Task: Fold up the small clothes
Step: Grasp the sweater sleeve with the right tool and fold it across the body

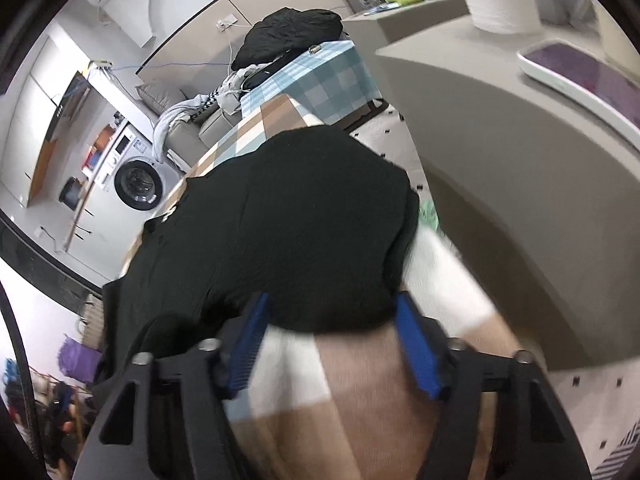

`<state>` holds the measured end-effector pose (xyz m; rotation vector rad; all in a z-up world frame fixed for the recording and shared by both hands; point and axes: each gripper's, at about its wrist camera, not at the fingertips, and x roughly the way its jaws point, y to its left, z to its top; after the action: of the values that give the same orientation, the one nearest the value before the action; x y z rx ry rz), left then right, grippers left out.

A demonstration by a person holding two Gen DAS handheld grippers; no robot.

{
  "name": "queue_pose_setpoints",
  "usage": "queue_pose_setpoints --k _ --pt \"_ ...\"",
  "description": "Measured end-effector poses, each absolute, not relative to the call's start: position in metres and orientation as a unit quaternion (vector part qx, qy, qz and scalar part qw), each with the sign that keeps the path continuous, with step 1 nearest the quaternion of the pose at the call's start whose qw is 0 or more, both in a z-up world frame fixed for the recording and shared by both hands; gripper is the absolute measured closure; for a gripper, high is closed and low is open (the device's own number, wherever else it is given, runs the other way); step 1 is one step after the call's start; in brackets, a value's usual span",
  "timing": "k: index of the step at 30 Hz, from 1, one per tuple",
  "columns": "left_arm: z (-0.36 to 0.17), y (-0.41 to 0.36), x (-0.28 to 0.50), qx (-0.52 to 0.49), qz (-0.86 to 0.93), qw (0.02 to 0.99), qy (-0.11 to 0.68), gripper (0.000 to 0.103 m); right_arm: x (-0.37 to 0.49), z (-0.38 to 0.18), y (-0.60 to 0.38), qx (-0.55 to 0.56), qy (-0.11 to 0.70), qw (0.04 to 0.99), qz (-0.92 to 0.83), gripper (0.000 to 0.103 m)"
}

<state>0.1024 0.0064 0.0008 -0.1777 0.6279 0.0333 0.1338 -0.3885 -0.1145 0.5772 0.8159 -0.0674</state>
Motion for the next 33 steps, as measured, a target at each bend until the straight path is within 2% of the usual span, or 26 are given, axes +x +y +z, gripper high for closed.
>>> queue_pose_setpoints --k 2,8,13,17,22,24,25,26,29,33 --pt "0.000 0.006 0.106 -0.085 0.016 0.947 0.308 0.001 0.146 -0.115 -0.389 0.250 0.403 0.878 -0.069 0.082" --pt "0.002 0.008 0.116 -0.084 0.015 0.949 0.302 0.001 0.167 -0.099 -0.398 0.224 0.400 0.883 -0.101 0.090" --pt "0.002 0.014 0.120 -0.086 0.016 0.950 0.300 0.001 0.192 -0.051 -0.386 0.195 0.366 0.907 -0.075 0.090" --pt "0.002 0.025 0.122 -0.096 0.017 0.950 0.296 0.001 0.229 -0.010 -0.335 0.130 0.351 0.927 0.014 0.090" --pt "0.002 0.035 0.119 -0.096 0.025 0.952 0.288 0.001 0.257 -0.007 -0.240 0.067 0.387 0.900 0.189 0.090" --pt "0.000 0.040 0.117 -0.099 0.025 0.951 0.291 0.001 0.256 -0.014 -0.215 0.047 0.406 0.880 0.241 0.079" --pt "-0.001 0.041 0.116 -0.100 0.026 0.951 0.292 0.001 0.254 -0.020 -0.207 0.040 0.419 0.870 0.255 0.065" --pt "-0.002 0.042 0.117 -0.101 0.028 0.950 0.293 0.001 0.251 -0.022 -0.208 0.040 0.418 0.870 0.259 0.056" --pt "-0.005 0.047 0.117 -0.105 0.030 0.949 0.296 0.001 0.247 -0.024 -0.231 0.046 0.416 0.880 0.226 0.055" --pt "-0.008 0.051 0.117 -0.111 0.032 0.948 0.297 0.001 0.253 -0.060 -0.284 0.051 0.480 0.867 0.120 0.056"
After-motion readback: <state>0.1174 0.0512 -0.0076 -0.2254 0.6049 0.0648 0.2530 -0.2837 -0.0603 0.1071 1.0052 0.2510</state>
